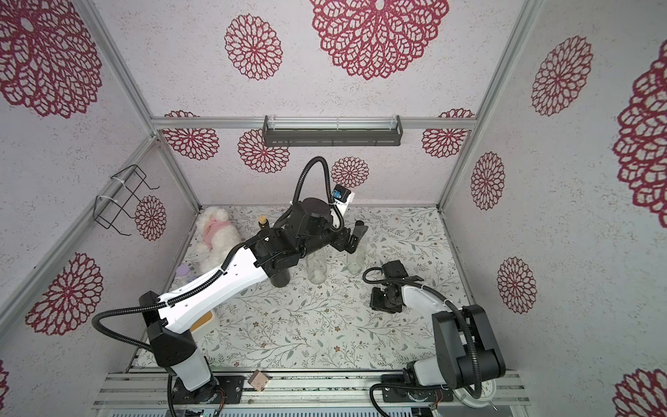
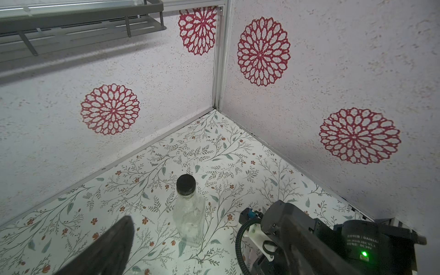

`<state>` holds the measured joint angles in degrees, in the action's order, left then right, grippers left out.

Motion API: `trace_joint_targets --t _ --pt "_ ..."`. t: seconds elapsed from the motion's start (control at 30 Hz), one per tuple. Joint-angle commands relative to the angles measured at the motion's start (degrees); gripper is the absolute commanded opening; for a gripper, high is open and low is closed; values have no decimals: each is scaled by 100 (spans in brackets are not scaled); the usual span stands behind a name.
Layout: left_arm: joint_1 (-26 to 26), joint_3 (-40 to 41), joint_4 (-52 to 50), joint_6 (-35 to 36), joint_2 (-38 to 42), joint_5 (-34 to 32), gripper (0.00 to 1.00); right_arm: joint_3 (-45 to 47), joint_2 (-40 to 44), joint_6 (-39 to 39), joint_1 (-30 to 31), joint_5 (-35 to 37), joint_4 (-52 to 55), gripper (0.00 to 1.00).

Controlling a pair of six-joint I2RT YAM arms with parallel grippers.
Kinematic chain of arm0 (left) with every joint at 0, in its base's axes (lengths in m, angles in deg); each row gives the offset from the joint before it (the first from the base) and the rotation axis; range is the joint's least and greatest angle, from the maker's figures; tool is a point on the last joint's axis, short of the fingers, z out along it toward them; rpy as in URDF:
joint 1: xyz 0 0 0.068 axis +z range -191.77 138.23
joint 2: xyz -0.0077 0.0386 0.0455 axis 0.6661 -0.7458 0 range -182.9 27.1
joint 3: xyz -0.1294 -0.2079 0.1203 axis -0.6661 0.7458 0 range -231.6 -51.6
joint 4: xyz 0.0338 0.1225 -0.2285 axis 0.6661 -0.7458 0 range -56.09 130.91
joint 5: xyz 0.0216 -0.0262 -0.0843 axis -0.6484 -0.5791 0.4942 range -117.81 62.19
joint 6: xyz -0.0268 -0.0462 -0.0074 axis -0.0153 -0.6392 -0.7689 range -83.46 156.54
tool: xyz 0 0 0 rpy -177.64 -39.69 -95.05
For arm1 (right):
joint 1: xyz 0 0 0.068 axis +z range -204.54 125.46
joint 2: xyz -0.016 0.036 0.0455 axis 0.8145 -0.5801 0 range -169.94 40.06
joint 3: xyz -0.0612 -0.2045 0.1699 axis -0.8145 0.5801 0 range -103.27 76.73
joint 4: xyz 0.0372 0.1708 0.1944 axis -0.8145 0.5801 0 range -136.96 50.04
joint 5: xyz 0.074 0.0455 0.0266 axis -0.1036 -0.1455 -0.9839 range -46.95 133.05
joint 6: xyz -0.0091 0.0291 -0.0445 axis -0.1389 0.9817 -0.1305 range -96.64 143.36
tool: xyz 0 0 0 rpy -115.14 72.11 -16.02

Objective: Remove the label from the bottle
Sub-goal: Place the label at the center of the board.

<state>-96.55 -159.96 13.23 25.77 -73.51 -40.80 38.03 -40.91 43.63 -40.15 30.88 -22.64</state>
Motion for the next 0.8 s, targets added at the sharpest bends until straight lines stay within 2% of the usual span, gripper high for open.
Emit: trace_joint_targets --t 0.0,0.43,0.77 --pt "56 26 158 -31 69 25 98 -261 81 -119 -33 237 -41 40" --pt "65 53 142 -49 95 23 98 -485 213 -111 -33 309 170 42" --pt "73 81 140 -57 96 24 98 -573 716 60 43 368 415 43"
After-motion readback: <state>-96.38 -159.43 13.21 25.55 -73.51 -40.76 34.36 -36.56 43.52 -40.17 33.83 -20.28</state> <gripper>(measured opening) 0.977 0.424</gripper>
